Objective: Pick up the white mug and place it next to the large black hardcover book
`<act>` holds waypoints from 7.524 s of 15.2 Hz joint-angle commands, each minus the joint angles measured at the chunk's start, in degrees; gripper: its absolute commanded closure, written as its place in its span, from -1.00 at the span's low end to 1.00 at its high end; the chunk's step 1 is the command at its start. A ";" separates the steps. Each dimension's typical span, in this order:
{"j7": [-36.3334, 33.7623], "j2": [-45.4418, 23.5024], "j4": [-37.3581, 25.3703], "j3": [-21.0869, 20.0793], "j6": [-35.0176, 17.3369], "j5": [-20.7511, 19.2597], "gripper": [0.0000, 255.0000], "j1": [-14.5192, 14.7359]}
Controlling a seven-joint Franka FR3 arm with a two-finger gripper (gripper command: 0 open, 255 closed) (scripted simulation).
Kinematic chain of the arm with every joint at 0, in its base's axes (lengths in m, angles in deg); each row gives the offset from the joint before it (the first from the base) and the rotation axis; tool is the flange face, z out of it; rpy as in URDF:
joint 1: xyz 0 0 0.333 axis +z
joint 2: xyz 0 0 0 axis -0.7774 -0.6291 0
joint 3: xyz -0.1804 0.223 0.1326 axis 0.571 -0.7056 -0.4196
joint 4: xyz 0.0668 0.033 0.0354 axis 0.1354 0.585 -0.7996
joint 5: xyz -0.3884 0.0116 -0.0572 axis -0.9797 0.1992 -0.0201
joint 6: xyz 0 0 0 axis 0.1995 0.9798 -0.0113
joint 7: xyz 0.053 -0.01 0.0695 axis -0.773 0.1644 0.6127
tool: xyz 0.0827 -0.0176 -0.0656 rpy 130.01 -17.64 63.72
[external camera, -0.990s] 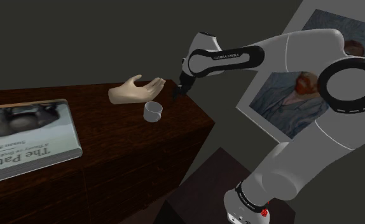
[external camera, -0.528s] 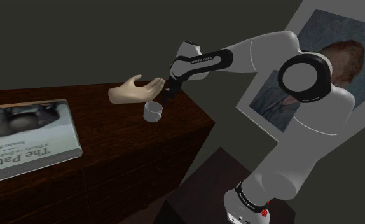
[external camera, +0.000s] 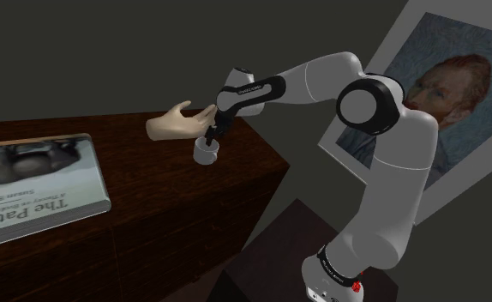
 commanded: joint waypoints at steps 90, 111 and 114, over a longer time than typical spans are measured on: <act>-26.60 -19.28 -37.79 -4.82 16.87 -6.61 1.00 17.62; -26.39 -22.34 -35.43 -4.82 11.46 -6.58 -1.00 17.62; -26.39 -21.14 -35.32 -4.83 12.55 -6.57 -1.00 17.57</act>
